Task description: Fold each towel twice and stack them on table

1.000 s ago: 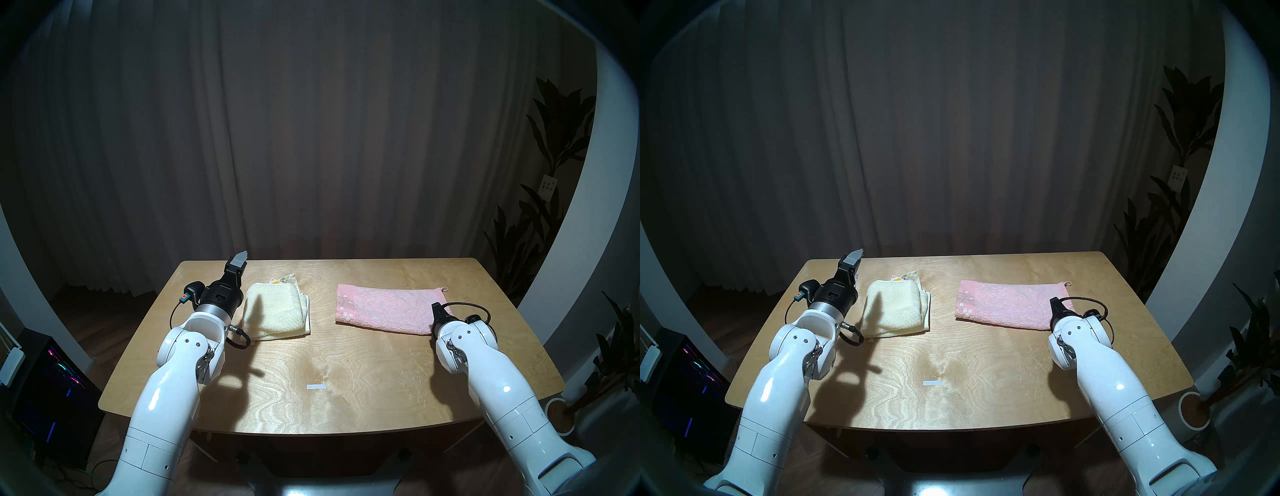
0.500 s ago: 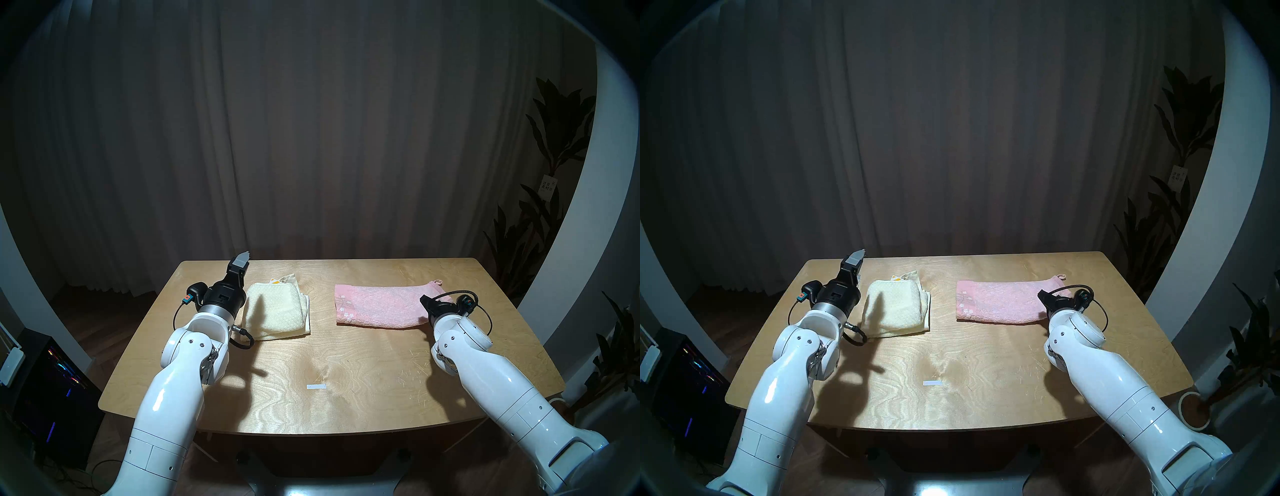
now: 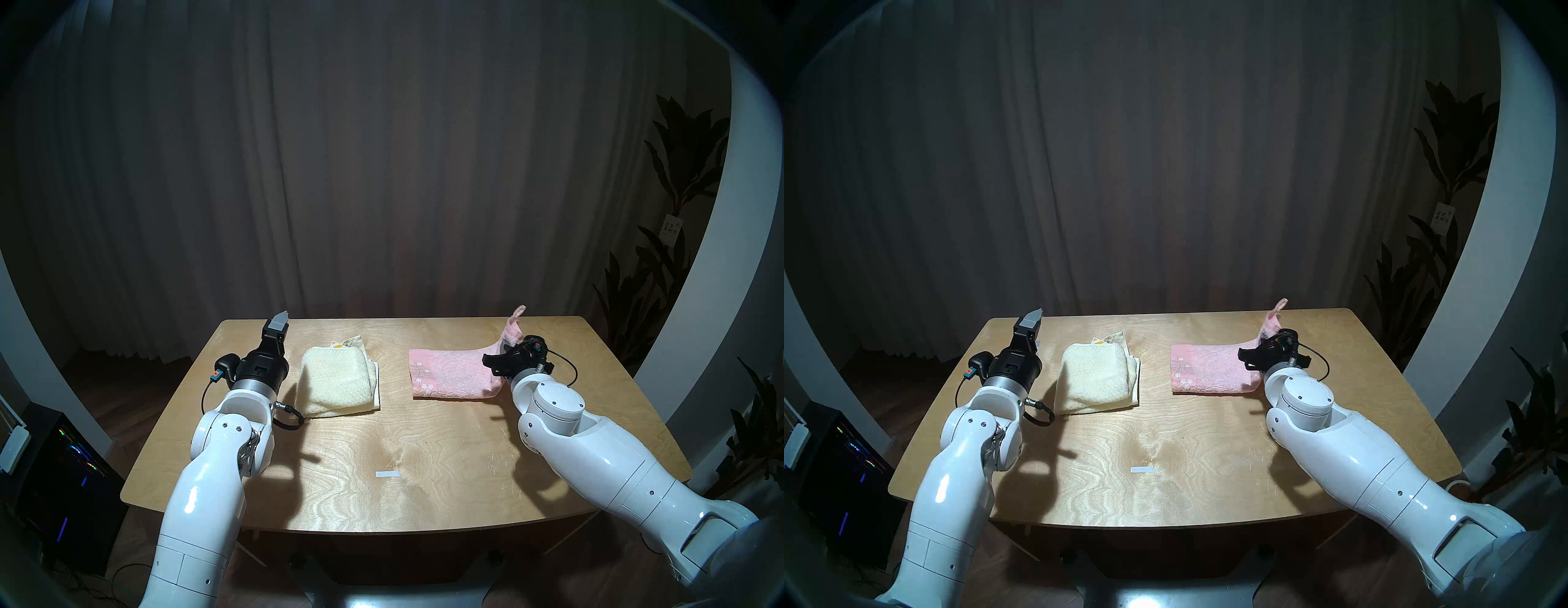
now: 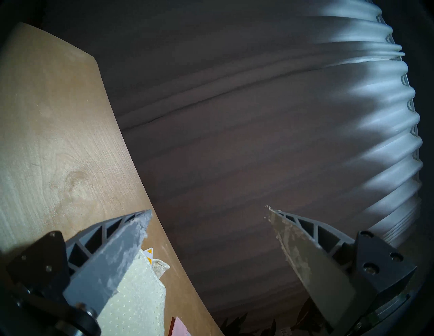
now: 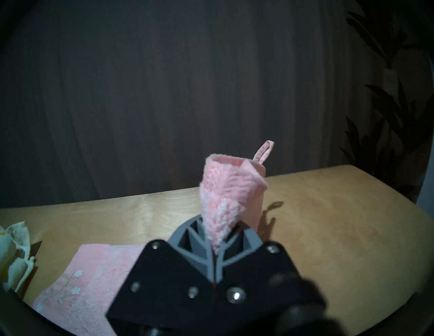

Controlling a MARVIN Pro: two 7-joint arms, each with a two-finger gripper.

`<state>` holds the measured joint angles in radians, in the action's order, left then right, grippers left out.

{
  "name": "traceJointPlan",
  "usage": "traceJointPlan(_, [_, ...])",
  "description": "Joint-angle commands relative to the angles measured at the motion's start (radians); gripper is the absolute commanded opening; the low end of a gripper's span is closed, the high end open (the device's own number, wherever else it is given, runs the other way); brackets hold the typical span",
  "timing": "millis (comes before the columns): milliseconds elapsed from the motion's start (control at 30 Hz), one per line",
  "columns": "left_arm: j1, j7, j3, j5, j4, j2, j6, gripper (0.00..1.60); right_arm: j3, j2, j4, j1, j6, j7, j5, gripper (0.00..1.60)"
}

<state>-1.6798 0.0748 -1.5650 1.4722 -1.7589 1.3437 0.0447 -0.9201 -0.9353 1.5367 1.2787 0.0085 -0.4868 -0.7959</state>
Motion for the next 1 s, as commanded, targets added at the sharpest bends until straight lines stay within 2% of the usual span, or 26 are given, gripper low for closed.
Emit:
traceJointPlan(0, [-0.034,-0.005,-0.034,-0.001,-0.054,0.015,0.047,1.6,0.073,-0.013,-0.015,-0.112,0.009,0.104,0.132,0.0])
traceJointPlan(33, [-0.051,-0.005,-0.045,0.006,-0.062,0.022,0.057,1.6,0.1,-0.017,-0.022,-0.127,0.017,0.138,0.166,0.0])
traceJointPlan(100, [-0.059,-0.007,-0.048,0.005,-0.066,0.023,0.061,1.6,0.117,-0.019,-0.028,-0.138,0.02,0.151,0.182,0.0])
traceJointPlan(167, [-0.082,-0.014,-0.059,0.005,-0.082,0.034,0.083,1.6,0.161,-0.025,-0.052,-0.166,0.029,0.202,0.244,0.0])
traceJointPlan(267, [-0.095,-0.015,-0.064,0.002,-0.095,0.038,0.096,1.6,0.189,-0.033,-0.072,-0.187,0.02,0.219,0.279,0.0])
traceJointPlan(333, [-0.111,-0.018,-0.071,0.006,-0.109,0.049,0.111,1.6,0.226,-0.031,-0.086,-0.208,0.026,0.269,0.322,0.0])
traceJointPlan(600, [-0.132,-0.03,-0.065,-0.01,-0.138,0.06,0.133,1.6,0.287,0.003,-0.071,-0.22,0.053,0.342,0.392,0.0])
traceJointPlan(733, [-0.156,-0.034,-0.065,-0.016,-0.151,0.067,0.143,1.6,0.324,0.024,-0.049,-0.219,0.094,0.371,0.426,0.0])
traceJointPlan(967, [-0.186,-0.042,-0.067,-0.021,-0.163,0.073,0.15,1.6,0.356,0.048,-0.014,-0.212,0.133,0.399,0.442,0.0])
